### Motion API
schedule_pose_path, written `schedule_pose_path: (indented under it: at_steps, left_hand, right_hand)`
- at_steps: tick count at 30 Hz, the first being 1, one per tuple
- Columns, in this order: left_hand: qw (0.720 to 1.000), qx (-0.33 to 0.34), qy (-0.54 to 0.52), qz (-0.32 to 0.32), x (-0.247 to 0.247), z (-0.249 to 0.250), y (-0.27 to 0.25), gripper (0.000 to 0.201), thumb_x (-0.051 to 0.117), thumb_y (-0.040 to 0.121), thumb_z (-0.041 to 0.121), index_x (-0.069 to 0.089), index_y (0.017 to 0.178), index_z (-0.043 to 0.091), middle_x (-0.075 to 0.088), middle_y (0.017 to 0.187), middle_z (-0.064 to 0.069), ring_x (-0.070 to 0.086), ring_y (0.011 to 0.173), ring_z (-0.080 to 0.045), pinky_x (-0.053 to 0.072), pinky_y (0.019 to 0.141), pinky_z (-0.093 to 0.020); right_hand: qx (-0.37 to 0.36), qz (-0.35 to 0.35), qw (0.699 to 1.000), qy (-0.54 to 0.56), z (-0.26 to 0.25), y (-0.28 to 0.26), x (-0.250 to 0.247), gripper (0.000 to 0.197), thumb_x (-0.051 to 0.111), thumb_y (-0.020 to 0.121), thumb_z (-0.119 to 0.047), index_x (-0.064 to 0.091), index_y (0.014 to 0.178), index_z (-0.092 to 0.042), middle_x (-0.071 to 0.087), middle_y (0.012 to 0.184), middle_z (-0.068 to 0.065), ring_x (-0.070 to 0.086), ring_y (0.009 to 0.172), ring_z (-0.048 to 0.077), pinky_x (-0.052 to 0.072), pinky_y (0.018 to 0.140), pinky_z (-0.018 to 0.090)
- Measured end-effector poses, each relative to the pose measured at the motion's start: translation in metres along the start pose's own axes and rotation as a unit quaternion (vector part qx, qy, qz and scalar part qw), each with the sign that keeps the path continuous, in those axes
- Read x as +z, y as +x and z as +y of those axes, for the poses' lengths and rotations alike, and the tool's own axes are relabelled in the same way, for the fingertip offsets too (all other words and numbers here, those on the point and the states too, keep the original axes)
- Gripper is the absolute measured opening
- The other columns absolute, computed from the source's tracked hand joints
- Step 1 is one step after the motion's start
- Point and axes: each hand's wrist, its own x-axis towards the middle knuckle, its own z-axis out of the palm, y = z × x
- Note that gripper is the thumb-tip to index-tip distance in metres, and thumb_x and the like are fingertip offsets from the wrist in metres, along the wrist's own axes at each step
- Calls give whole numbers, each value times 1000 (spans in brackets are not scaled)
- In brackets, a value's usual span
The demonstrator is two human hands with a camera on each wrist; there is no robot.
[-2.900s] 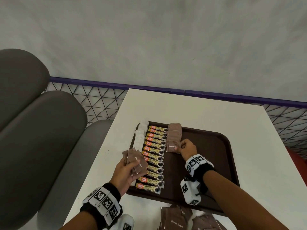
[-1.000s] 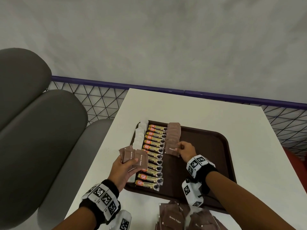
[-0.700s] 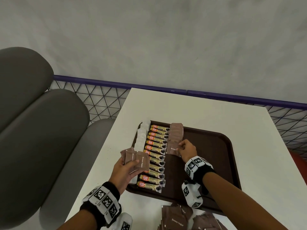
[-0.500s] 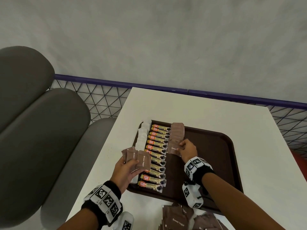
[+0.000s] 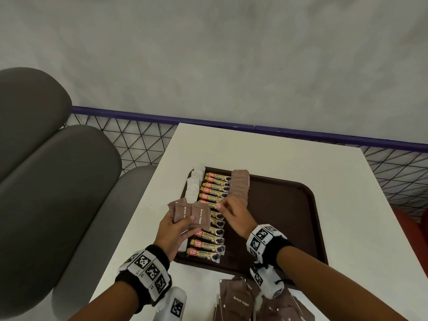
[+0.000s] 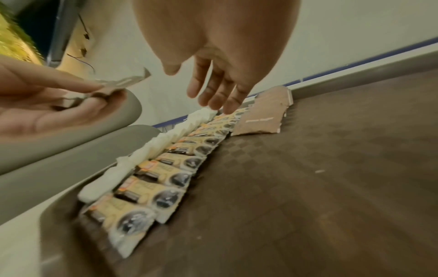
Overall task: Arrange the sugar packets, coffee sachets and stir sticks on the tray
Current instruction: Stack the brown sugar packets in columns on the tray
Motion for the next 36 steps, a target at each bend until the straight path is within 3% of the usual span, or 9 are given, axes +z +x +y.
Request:
schedule_pose_path:
  at_steps: [3,6,13,17,22,25,28,32,36]
  left_hand:
    - [1000,11,5,-1,5,2,-4,43,55,88,-2,49,126,17,64,117,-14,64,104,-29,58,73,-30]
    - [1000,7,18,-7,8,1,-7,43,56,88,0,49,126,19,65,116,-12,65,104,-27,58,74,-30]
    - [1000,-28,8,1,9,1,-7,30,48,97,17,51,126,11,62,119,-15,63,106,-32,53,87,-43]
    - [999,-32,24,6,7,3,-7,32,49,97,23,49,128,17,58,124,-8,57,113,-26,49,91,-41]
    - [997,-23,60,40,-2,1,-4,33,52,94,10,52,127,15,60,121,-11,58,106,-23,48,87,-34]
    - [998,-27,45,47,-7,1,-2,30,55,91,6,54,120,12,63,114,-14,62,100,-26,53,79,-34]
    - [998,-34,32,48,-12,1,-1,24,58,89,5,57,111,15,64,112,-15,63,101,-31,55,77,-36]
    - [998,-39,27,44,-17,-1,1,25,59,88,4,57,109,17,65,112,-15,65,100,-31,57,75,-35]
    - [998,-49,8,38,-22,0,3,29,55,90,2,56,116,13,66,110,-16,68,95,-30,58,73,-35]
  right_hand:
    - [13,-58,996,70,-10,-8,11,24,54,89,-42,50,85,-19,53,85,-3,49,75,11,44,72,27]
    - [17,-82,992,99,-17,-13,18,17,63,86,-30,49,83,-20,55,86,1,50,76,13,43,71,29]
    - [76,27,977,199,-13,-5,5,25,60,85,-4,44,76,-20,55,83,9,54,75,21,46,59,23]
    - [118,85,976,161,5,0,-14,18,58,87,-9,50,81,-25,64,98,11,62,82,25,47,64,27]
    - [178,128,972,89,30,1,-33,17,56,86,-6,52,79,-21,61,84,11,56,72,23,44,60,28]
    - [199,108,972,64,40,-1,-37,27,58,85,-4,50,72,-27,61,77,9,57,71,23,44,60,26]
    - [208,68,975,43,43,0,-33,21,61,84,-5,55,76,-23,60,75,3,57,69,18,45,59,21]
    - [216,69,974,-5,44,4,-27,15,62,82,-3,57,82,-18,59,80,3,57,77,20,48,68,28]
    - [221,107,969,-14,39,5,-25,34,59,79,5,48,67,-24,52,68,-6,54,71,17,41,51,15]
